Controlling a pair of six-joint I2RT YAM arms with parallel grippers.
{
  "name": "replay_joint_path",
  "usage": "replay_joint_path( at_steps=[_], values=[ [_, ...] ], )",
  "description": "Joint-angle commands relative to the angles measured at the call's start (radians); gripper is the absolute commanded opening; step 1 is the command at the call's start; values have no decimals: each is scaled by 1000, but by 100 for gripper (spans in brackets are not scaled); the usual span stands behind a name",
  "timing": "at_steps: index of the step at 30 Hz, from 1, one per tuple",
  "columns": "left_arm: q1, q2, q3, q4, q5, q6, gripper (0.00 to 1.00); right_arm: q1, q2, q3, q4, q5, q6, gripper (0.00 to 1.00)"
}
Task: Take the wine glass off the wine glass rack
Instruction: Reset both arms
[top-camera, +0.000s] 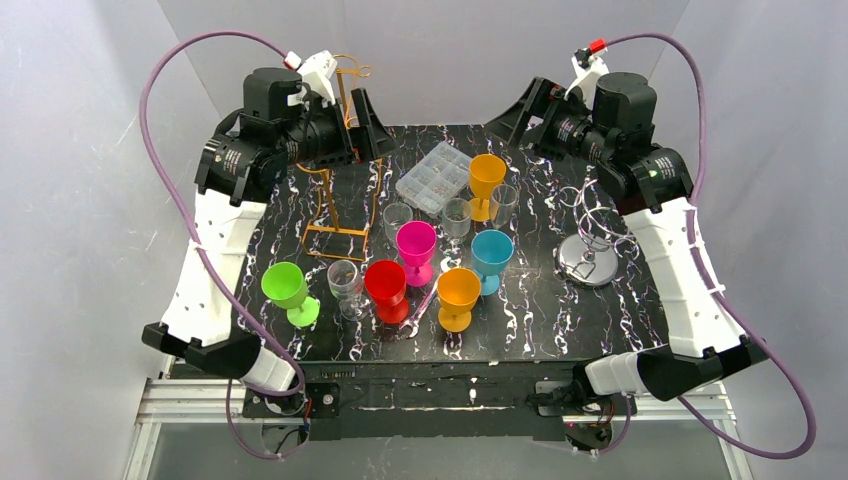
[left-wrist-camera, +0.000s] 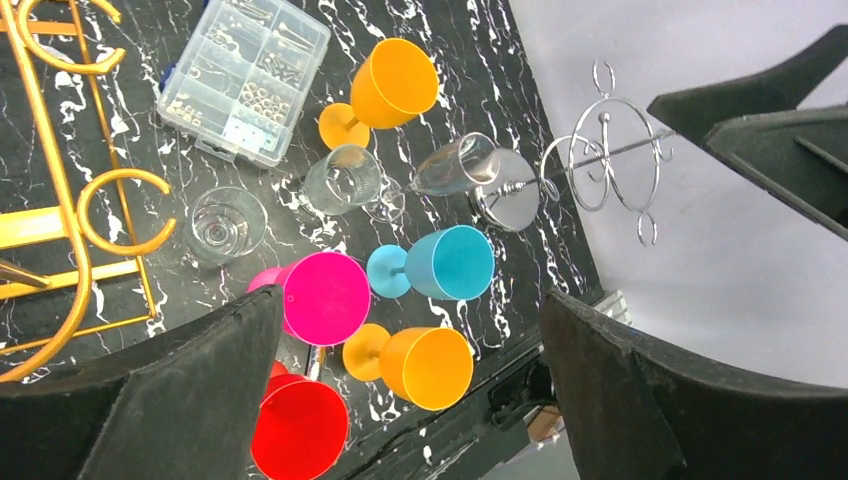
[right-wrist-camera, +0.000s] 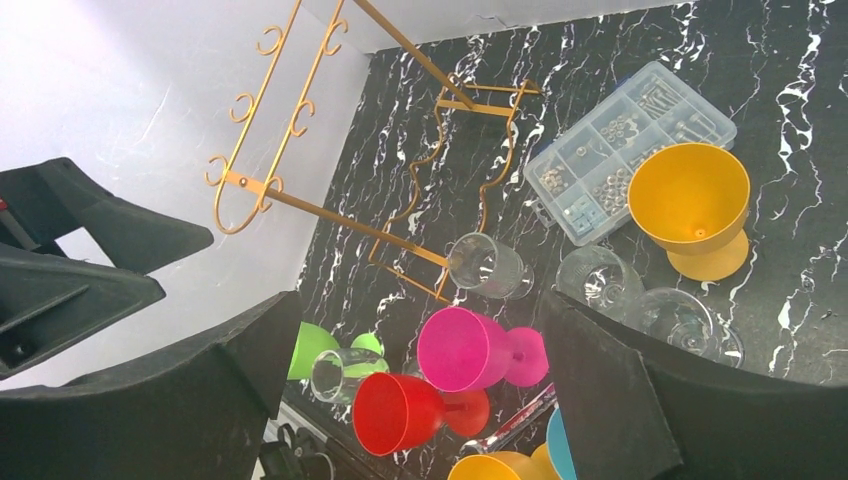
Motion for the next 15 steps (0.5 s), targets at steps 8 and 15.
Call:
replay_joint_path(
  at_steps=[8, 15],
  values=[
    [-13, -59, 9, 113, -51, 34, 98, 4, -54, -31, 55, 59, 3, 98],
    [-14, -69, -17, 136, -35, 58, 98, 4, -43, -30, 61, 66, -6, 99]
  ],
)
